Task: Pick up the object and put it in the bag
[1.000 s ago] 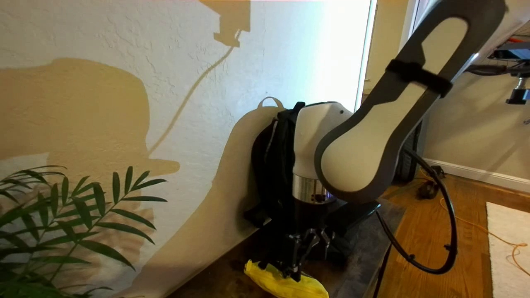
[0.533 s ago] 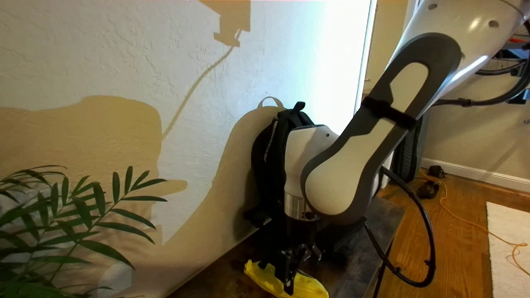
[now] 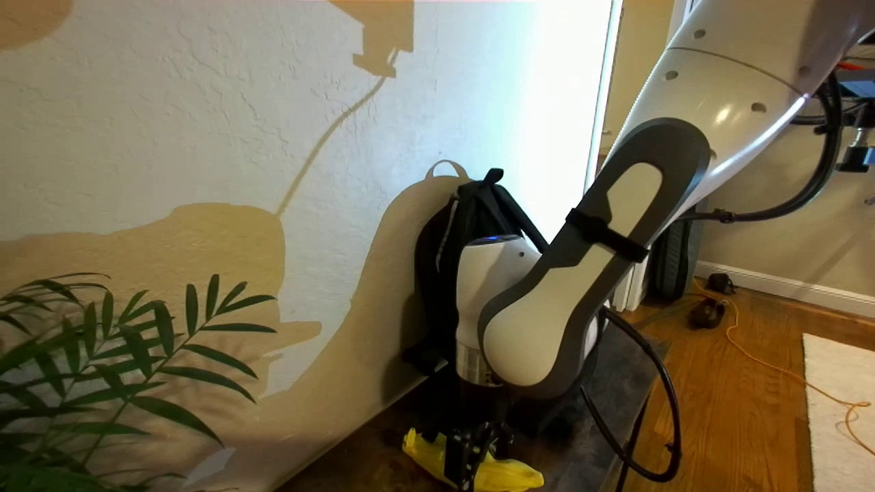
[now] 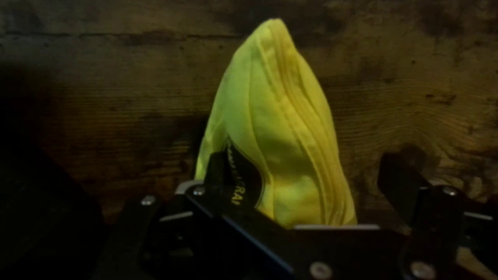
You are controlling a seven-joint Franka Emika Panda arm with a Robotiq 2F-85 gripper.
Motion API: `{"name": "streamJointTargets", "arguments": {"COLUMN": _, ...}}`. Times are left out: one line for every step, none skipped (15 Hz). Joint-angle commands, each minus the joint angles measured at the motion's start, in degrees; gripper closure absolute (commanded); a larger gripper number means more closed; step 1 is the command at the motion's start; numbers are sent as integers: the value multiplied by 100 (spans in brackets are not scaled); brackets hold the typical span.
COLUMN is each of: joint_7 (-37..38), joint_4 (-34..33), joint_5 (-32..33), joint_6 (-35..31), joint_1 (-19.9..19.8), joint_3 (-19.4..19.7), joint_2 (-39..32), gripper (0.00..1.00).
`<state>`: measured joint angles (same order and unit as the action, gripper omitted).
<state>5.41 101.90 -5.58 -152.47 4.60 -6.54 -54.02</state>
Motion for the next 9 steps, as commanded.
{"name": "streamJointTargets", "arguments": {"joint_7": -224, "joint_4": -457, "joint_5": 235, "joint_6": 177, "joint_1": 137, "joint_3": 133, "joint_2": -267, "gripper": 0}}
{"name": "streamJointTargets", "arguments": {"joint_7": -261, "joint_4": -530, "joint_5": 350, "joint_6": 273, "joint_1": 191, "joint_3": 192, "joint_2": -280, "gripper": 0}}
{"name": "streamJointTargets", "arguments": {"joint_7": -295, "joint_4": -590, "joint_5": 456, "joint_6": 356, "joint_1": 225, "joint_3": 227, "joint_2": -284, "gripper": 0}}
{"name": "streamJointTargets", "arguments": {"joint_7": -321, "joint_4": -591, "joint_5": 591, "joint_6": 526, "joint_1": 285, "joint_3": 293, "joint_2": -213, "gripper": 0}}
{"name": "streamJointTargets", "arguments": {"joint_7": -330, "joint_4": -622, "joint_5": 686, "joint_6": 678, "joint_1": 330, "joint_3": 338, "joint_2": -185, "gripper": 0}}
{"name": "streamJointTargets", "arguments": {"joint_7": -310, "joint_4": -605, "joint_5": 734, "joint_6": 902, "joint_1": 355, "joint_3": 353, "joint_2": -92, "gripper": 0}}
{"name": "streamJointTargets", "arguments": {"joint_7": -302, "joint_4": -639, "joint_5": 790, "joint_6": 1105, "joint_1": 388, "joint_3": 377, "joint_2": -52, "gripper": 0}}
{"name": "streamJointTargets", "arguments": {"joint_7": -201, "joint_4": -635, "joint_5": 805, "joint_6": 1425, "joint_1": 432, "joint_3": 403, "joint_2": 50, "gripper": 0}}
{"name": "streamJointTargets", "arguments": {"joint_7": -165, "joint_4": -647, "joint_5": 830, "joint_6": 1642, "joint_1": 468, "joint_3": 421, "joint_2": 113, "gripper": 0}}
